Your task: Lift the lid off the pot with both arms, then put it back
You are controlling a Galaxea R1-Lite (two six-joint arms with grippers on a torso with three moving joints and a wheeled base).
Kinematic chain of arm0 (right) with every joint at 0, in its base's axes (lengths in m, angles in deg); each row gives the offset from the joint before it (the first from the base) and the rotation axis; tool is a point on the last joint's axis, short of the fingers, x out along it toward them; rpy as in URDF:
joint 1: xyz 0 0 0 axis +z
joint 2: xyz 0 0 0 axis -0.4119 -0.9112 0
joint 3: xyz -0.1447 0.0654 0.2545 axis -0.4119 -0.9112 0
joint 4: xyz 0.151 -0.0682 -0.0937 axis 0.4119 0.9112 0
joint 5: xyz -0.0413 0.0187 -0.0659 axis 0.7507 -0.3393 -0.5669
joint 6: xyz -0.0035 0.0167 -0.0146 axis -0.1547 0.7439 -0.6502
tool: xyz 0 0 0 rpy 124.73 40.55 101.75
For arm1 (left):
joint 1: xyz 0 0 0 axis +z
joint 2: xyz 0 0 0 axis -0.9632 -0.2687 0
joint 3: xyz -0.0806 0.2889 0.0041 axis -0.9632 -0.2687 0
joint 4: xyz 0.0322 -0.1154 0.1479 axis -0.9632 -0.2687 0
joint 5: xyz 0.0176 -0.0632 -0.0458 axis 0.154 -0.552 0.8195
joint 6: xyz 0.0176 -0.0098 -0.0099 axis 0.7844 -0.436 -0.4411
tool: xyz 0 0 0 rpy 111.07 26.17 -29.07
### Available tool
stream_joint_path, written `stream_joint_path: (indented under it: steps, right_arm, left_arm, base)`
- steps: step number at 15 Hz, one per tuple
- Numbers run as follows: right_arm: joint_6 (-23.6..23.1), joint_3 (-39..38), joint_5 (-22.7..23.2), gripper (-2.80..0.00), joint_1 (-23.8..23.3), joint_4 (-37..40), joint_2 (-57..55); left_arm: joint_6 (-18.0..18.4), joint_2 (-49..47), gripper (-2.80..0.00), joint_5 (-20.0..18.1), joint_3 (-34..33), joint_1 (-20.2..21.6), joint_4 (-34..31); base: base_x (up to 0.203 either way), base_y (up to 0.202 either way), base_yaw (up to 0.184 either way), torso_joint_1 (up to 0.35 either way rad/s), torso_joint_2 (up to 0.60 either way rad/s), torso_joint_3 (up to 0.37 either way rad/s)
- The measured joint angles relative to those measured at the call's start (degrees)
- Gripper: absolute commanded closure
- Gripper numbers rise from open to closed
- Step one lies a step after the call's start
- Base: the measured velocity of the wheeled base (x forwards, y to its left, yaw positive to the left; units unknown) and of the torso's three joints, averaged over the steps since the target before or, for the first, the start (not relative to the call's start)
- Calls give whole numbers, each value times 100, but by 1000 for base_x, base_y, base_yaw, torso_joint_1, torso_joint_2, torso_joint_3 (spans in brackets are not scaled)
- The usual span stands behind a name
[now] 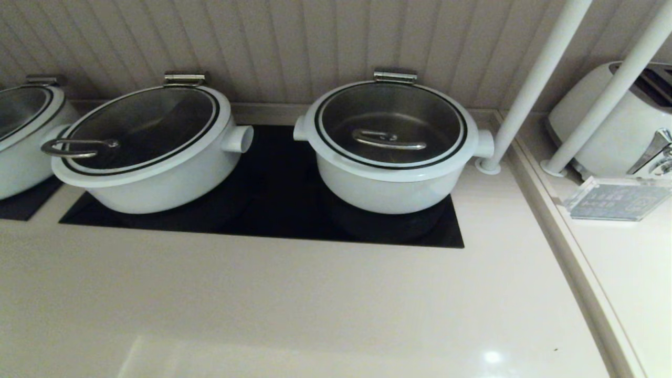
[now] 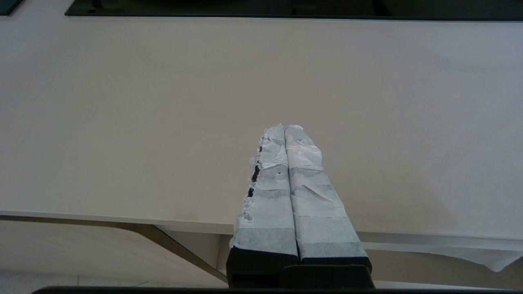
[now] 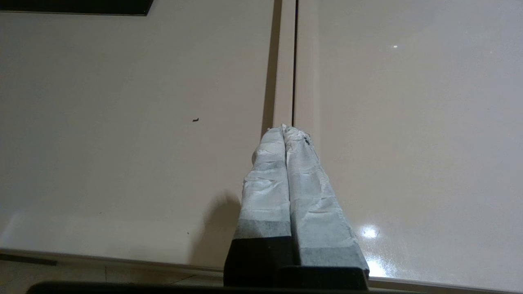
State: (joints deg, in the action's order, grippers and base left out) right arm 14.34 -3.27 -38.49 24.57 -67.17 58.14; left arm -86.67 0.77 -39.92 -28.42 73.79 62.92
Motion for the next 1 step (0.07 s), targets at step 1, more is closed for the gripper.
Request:
stream_joint_path:
  steps: [1]
  right_arm:
    - [2, 0, 0, 0, 0, 0, 0]
  left_arm:
    - [2, 0, 0, 0, 0, 0, 0]
  base:
    - [0, 0, 0, 0, 0, 0]
